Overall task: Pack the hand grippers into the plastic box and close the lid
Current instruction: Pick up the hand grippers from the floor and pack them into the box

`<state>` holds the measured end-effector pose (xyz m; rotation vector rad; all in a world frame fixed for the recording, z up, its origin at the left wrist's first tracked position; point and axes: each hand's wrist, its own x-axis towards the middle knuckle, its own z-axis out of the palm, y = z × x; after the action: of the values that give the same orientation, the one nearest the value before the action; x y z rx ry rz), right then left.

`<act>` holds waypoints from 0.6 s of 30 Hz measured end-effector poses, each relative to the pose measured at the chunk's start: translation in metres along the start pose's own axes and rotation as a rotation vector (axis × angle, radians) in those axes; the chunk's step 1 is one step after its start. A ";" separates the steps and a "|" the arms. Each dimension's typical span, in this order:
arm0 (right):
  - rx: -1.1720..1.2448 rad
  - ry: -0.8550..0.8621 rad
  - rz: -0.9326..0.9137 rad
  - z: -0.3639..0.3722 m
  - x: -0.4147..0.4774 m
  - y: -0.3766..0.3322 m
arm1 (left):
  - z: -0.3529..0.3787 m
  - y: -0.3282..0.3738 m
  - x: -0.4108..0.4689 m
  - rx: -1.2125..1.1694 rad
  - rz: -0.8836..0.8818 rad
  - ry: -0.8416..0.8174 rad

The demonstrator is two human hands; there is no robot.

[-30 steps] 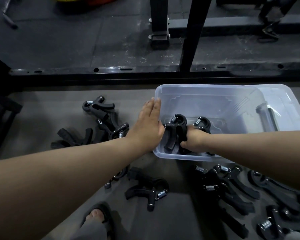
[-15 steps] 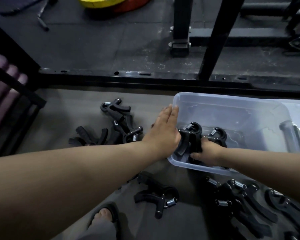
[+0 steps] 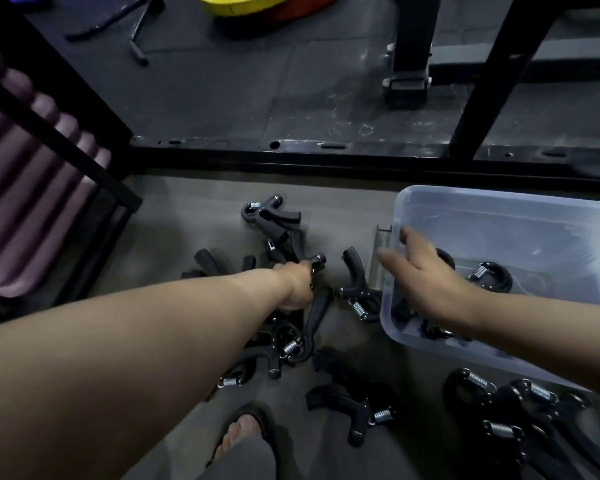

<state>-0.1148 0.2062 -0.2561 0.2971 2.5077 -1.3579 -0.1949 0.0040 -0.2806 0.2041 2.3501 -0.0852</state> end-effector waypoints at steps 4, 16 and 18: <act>-0.107 -0.003 0.042 0.019 0.004 0.002 | 0.010 0.007 0.006 -0.049 -0.016 -0.024; -0.088 0.030 -0.045 0.024 -0.001 0.012 | 0.010 0.009 0.025 0.260 0.107 -0.030; -0.089 0.035 -0.052 0.025 -0.002 0.011 | 0.007 0.006 0.029 0.285 0.139 -0.039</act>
<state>-0.1060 0.1913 -0.2771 0.2406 2.6133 -1.2658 -0.2094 0.0125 -0.3055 0.4997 2.2709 -0.3539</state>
